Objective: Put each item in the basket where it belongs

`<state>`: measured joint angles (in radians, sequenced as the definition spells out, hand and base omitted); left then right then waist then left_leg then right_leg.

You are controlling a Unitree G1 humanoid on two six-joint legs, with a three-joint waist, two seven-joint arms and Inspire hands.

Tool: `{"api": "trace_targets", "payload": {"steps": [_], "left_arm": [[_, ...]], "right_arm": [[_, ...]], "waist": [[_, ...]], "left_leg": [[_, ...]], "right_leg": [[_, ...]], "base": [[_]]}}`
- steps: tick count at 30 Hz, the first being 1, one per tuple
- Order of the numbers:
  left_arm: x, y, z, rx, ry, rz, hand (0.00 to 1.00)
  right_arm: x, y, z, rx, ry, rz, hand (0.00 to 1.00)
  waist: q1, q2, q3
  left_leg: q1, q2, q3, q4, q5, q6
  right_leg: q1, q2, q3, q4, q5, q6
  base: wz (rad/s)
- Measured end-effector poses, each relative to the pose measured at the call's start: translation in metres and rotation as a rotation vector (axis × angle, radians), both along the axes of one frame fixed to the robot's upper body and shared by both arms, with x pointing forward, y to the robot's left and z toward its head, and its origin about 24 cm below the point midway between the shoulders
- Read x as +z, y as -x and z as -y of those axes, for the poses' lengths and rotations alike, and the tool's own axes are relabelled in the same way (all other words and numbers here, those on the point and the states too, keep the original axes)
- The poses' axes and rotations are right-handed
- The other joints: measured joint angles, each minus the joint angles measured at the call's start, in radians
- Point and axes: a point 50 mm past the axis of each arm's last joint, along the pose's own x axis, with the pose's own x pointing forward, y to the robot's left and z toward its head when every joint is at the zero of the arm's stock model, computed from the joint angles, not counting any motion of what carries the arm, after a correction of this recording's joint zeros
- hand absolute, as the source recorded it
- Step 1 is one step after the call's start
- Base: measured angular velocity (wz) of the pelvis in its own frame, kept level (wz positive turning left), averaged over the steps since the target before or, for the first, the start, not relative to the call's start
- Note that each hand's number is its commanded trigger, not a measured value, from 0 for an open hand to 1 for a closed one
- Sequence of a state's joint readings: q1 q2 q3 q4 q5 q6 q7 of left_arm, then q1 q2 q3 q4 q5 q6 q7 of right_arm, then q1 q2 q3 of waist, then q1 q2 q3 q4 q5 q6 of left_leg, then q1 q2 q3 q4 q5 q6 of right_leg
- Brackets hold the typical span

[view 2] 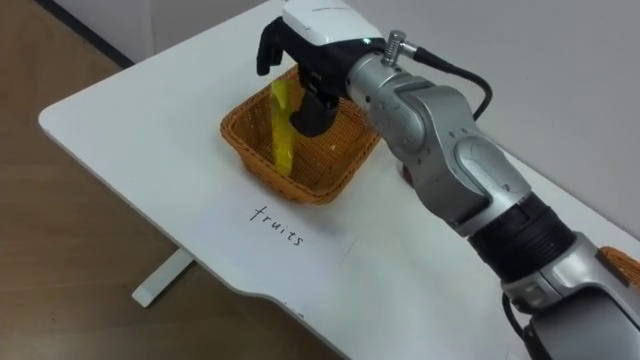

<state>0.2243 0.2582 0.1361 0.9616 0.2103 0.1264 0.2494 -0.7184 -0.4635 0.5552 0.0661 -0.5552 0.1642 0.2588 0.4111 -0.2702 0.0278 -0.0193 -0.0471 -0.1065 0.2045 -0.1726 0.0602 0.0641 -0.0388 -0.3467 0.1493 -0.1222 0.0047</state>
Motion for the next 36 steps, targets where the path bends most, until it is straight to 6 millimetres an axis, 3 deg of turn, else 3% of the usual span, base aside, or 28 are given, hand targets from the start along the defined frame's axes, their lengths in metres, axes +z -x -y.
{"api": "trace_targets", "payload": {"steps": [9, 20, 26, 29, 36], "left_arm": [[0.000, 0.002, 0.000, 0.001, -0.003, -0.004, 0.00], [0.000, 0.001, 0.000, 0.002, -0.007, 0.001, 0.00], [-0.002, 0.002, 0.005, 0.006, 0.004, 0.000, 0.00], [-0.003, 0.008, 0.006, 0.014, 0.002, -0.013, 0.00], [-0.009, 0.013, 0.018, 0.044, 0.037, -0.018, 0.00]], "right_arm": [[0.000, -0.001, 0.004, -0.012, 0.007, 0.006, 0.00], [0.001, -0.001, 0.005, -0.014, -0.002, 0.025, 0.00], [-0.003, 0.003, 0.016, -0.028, -0.031, 0.044, 0.00], [-0.006, 0.010, 0.027, -0.052, -0.085, 0.039, 0.00], [-0.003, 0.019, 0.057, -0.145, -0.235, 0.048, 0.00]], "waist": [[-0.022, 0.002, -0.0005], [-0.025, 0.005, -0.0026], [-0.031, 0.033, -0.0154], [-0.061, 0.041, -0.0191], [-0.126, 0.077, -0.0118]], "left_leg": [[0.006, 0.000, -0.001, 0.000, 0.000, 0.000], [0.012, 0.000, 0.002, 0.001, 0.000, 0.000], [0.018, 0.000, 0.021, -0.004, 0.003, 0.004], [0.020, -0.001, 0.022, -0.005, 0.004, 0.005], [0.046, -0.002, 0.047, -0.013, 0.003, 0.007]], "right_leg": [[0.006, 0.002, 0.024, 0.000, 0.000, 0.000], [0.005, 0.003, 0.043, 0.000, 0.000, 0.000], [0.005, -0.002, 0.046, 0.000, 0.000, 0.000], [0.009, -0.005, 0.045, 0.002, 0.000, 0.000], [0.024, -0.009, 0.057, 0.003, 0.000, 0.000]], "base": [[0.00], [0.00], [-0.05], [-0.02], [-0.11]]}}
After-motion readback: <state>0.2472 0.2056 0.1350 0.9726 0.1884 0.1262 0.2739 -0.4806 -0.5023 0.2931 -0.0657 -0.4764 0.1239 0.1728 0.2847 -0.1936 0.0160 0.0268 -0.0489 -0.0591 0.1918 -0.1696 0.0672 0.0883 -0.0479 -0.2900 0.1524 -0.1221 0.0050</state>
